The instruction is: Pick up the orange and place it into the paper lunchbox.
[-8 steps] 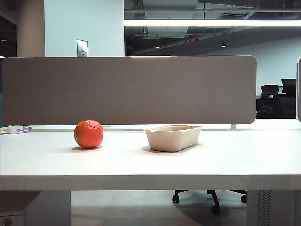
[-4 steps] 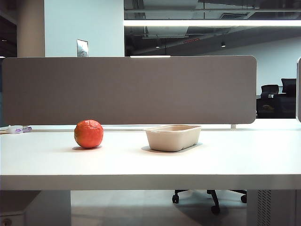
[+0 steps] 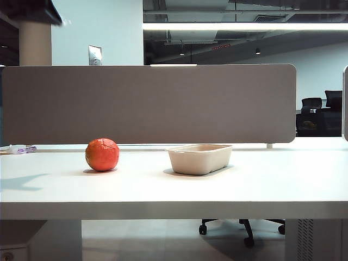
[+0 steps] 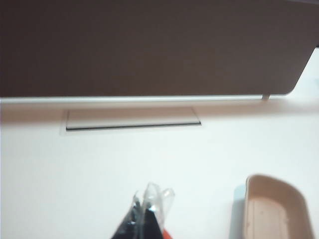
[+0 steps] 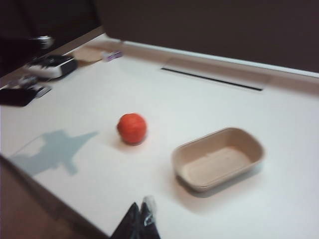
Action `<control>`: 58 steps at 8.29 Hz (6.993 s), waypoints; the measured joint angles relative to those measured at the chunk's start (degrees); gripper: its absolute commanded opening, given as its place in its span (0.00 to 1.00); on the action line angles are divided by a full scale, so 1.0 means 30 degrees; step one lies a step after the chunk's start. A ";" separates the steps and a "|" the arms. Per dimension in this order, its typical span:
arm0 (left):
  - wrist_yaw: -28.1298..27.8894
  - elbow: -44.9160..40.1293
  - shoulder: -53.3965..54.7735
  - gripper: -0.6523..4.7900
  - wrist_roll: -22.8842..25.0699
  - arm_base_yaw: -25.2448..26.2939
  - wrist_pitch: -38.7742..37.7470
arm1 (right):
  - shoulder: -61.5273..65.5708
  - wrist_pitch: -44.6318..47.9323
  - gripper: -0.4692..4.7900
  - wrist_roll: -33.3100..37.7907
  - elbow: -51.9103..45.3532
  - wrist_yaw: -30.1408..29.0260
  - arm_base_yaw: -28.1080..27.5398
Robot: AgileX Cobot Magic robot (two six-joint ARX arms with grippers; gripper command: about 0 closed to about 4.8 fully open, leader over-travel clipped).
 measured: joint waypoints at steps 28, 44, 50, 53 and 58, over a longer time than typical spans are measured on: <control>0.3504 0.7890 1.4950 0.51 -0.1362 -0.7074 0.6550 | 0.0277 -0.2739 0.09 0.1158 0.0007 0.5231 0.4335; 0.0299 0.7927 0.9464 0.11 0.1049 -0.6929 -0.8568 | 0.0160 -0.2710 0.09 0.0386 -0.0372 0.5734 0.4277; -0.0182 -0.5493 -0.4845 0.11 0.1311 -0.6885 -0.3752 | -0.5078 0.5348 0.09 0.0051 -0.9377 0.6441 0.4269; -0.1596 -1.0994 -1.2415 0.11 0.1056 -0.6885 -0.2135 | -0.5253 0.5362 0.09 0.0058 -0.9704 0.6870 0.4255; -0.2382 -1.4141 -2.1158 0.11 0.1734 -0.0860 -0.3468 | -0.5253 0.5355 0.09 0.0058 -0.9704 0.6863 0.4255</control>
